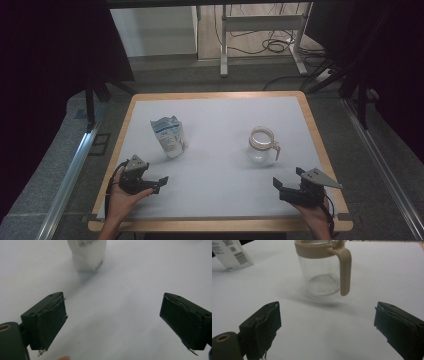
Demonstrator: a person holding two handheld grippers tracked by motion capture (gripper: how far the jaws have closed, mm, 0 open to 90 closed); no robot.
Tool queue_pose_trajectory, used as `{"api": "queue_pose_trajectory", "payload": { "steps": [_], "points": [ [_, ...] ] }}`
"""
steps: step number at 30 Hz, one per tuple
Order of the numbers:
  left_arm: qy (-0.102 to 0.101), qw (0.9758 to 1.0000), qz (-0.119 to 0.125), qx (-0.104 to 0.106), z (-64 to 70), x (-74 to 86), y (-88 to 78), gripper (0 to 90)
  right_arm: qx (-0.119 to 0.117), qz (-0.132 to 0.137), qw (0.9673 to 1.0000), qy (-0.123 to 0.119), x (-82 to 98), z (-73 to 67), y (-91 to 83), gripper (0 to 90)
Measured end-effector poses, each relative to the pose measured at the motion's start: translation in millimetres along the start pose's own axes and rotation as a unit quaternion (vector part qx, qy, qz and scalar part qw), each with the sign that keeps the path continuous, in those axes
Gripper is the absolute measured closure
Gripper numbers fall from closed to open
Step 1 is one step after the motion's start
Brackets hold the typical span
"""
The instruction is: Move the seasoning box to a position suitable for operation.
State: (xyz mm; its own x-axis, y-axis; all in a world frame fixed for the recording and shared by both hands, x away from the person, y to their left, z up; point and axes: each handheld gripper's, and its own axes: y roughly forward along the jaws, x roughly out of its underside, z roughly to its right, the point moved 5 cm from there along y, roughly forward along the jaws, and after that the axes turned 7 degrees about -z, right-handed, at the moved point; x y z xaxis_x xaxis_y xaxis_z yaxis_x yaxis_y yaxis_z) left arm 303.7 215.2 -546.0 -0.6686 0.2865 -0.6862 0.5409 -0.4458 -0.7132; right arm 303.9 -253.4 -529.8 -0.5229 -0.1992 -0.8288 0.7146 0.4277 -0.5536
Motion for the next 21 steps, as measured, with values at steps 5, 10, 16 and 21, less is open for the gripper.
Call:
{"api": "queue_pose_trajectory", "payload": {
  "steps": [5,10,16,21],
  "points": [
    [-0.012,0.9998,0.014,0.001,-0.4,-1.3,-4.8,11.7,-0.005,0.0,1.0,-0.003,1.1,3.5,1.1,8.2],
    [0.0,0.9997,0.013,0.019,-7.8,-1.0,-6.7,12.8,-0.016,0.003,0.9998,-0.008,3.7,4.7,-0.8,10.3],
    [0.013,0.9995,0.029,0.011,-5.1,-2.2,-13.6,12.7,-0.018,0.0,0.9994,-0.029,-4.8,-8.7,6.7,10.3],
    [0.027,0.9993,0.025,0.005,-1.8,0.9,-7.8,12.2,-0.009,0.007,0.999,-0.042,-15.0,-15.9,-0.6,11.1]
  ]
}}
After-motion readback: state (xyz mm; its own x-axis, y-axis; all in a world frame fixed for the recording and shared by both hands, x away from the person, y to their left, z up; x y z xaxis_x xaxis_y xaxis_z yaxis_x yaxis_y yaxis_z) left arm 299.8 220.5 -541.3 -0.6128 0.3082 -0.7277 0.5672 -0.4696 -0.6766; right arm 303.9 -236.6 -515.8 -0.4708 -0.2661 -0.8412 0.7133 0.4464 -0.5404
